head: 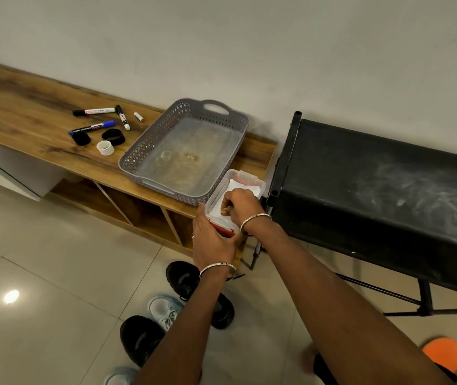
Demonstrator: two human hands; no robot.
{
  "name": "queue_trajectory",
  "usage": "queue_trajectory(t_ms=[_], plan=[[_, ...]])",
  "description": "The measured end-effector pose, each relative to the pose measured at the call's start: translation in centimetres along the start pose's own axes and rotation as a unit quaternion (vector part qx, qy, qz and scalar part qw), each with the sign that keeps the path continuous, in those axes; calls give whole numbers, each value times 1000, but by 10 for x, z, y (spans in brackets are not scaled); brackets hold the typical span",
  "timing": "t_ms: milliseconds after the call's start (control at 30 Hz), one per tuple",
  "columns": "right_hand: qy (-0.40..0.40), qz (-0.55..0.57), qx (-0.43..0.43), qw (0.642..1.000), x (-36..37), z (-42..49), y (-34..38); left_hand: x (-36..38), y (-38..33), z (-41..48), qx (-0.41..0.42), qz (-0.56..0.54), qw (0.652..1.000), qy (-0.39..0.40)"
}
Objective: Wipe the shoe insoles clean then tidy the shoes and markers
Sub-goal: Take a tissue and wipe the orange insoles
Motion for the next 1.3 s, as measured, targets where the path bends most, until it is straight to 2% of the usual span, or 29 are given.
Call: queue_trajectory(t_ms=[167,400,667,767,900,967,1067,1133,1233,1300], plan=[[35,-44,-22,998,7,-1,1,1,0,0,0,-4,1000,-1],[22,-66,-32,997,5,0,3,1,0,0,-1,-7,1000,-1],[-45,58,-2,997,-17,-8,4,-3,-4,-1,4,-5,1000,-3],[-149,83,5,985,-42,-18,14,-3,-5,-1,-8,-7,1000,0],[-291,133,13,947,-79,-39,19,-6,-13,-4,-4,-25,1000,6],[-310,202,42,928,-98,-50,11,-8,-15,-5,-9,-23,1000,14],[-277,321,116,898,-112,-67,-14,-9,-15,-7,-25,-23,999,35],[-242,453,161,843,-119,-84,-31,-7,-17,-11,-33,-30,998,51],[-206,634,186,721,-142,-115,-49,-8,-18,-21,-55,-54,996,48],[-193,693,164,675,-163,-138,-64,-11,-22,-36,-62,-55,996,26]])
Point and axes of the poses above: each hand's wrist, its own z-axis towards the middle knuckle, its own x-axis out of the palm, y = z × x, the point moved 8 cm from there along z, towards the middle knuckle, and after that the axes turned 7 degrees about -y, right-handed, at the moved point
